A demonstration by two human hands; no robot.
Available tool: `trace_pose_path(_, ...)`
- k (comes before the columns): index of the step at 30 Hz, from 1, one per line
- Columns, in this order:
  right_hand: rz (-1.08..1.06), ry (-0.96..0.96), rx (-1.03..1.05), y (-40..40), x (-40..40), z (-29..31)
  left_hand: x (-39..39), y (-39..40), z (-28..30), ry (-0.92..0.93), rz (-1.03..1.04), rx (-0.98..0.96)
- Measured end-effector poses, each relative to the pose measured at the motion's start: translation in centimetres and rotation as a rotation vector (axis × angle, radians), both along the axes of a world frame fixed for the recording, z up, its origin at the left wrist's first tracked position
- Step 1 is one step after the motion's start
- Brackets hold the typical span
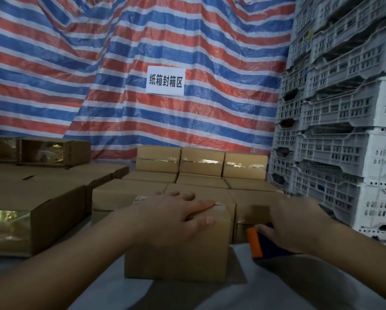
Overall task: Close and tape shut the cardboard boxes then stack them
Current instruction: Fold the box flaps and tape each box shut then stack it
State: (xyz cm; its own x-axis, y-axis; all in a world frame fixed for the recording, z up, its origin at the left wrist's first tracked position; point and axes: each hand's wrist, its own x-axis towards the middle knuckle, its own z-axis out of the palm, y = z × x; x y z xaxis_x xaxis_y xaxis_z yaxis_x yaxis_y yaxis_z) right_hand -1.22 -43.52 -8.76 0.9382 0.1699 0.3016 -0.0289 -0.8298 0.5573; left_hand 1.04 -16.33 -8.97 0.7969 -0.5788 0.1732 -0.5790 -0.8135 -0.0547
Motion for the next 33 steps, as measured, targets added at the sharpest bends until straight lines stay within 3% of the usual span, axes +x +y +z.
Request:
trace_pose_path(5, -0.036, -0.092, 0.206, 0.3, -1.0, -3.7, -0.1, -0.2, -0.1, -0.003, 0.013, -0.002)
trace_pose_path(12, -0.088, -0.034, 0.214, 2.0, -1.6, -1.9, -0.3, -0.2, 0.0, -0.012, 0.016, 0.013)
trace_pose_path(15, 0.046, -0.16, 0.546, 3.0, -0.8, 1.5, -0.1, -0.2, -0.1, -0.015, 0.004, 0.014)
trace_pose_path(18, 0.381, -0.022, 1.399, 5.2, 1.2, 4.0, 0.0, -0.4, 0.0, -0.006, 0.013, 0.016)
trace_pose_path(20, 0.502, 0.087, 1.814, 7.3, 2.2, 4.3, 0.1, -0.5, 0.1, 0.012, 0.025, 0.036)
trace_pose_path(22, 0.558, 0.124, 1.948, 8.9, 3.2, 2.9, 0.1, -0.5, 0.2, 0.021, 0.032, 0.055)
trace_pose_path(33, 0.561, 0.206, 2.188, 9.6, 3.9, -4.1, -0.6, -0.4, -0.3, -0.058, 0.062, -0.058)
